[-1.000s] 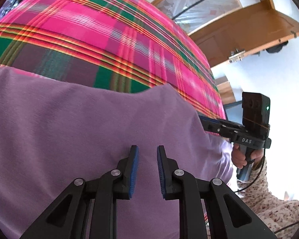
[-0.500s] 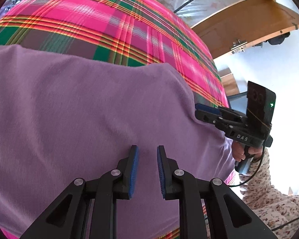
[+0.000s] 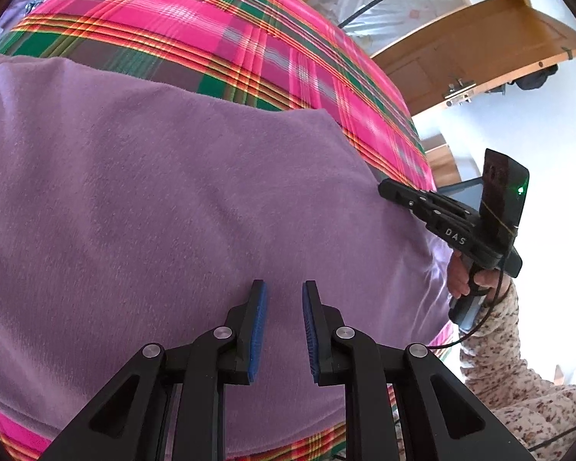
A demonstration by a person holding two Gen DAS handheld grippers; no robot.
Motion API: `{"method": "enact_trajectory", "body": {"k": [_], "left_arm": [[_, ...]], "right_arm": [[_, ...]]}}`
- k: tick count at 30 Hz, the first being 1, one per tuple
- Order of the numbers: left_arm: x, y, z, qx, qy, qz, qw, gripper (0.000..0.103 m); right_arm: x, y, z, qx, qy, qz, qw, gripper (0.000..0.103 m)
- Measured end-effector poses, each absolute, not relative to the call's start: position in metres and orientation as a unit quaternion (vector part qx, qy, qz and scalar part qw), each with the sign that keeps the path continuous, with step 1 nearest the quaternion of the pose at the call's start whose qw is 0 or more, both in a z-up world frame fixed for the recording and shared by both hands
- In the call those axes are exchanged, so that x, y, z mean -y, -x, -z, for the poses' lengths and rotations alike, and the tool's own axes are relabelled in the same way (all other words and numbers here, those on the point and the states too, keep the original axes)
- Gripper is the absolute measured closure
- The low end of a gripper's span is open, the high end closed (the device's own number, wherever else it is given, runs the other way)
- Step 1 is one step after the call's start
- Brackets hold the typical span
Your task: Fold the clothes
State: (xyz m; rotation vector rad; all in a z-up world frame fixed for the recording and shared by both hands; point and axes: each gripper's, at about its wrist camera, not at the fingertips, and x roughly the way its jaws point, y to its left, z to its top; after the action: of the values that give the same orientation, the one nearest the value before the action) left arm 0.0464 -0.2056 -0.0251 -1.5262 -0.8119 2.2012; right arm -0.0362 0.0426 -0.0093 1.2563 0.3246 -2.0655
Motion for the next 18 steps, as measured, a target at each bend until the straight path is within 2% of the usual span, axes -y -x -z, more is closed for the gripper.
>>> {"method": "enact_trajectory", "body": {"k": [9, 13, 18], "left_arm": [[0.207, -0.061, 0.02, 0.263, 0.54, -0.784, 0.16, 0.084], [0.208, -0.075, 0.019, 0.252, 0.541, -0.787, 0.153, 0.084], [0.212, -0.095, 0.02, 0.248, 0.544, -0.788, 0.147, 0.084]], "right_arm": [[-0.044, 0.019, -0.006, -0.129, -0.457, 0.82, 0.32, 0.096], [-0.047, -0.012, -0.02, -0.12, -0.443, 0.813, 0.358, 0.095], [-0.034, -0.067, -0.019, -0.165, -0.429, 0.788, 0.411, 0.088]]}}
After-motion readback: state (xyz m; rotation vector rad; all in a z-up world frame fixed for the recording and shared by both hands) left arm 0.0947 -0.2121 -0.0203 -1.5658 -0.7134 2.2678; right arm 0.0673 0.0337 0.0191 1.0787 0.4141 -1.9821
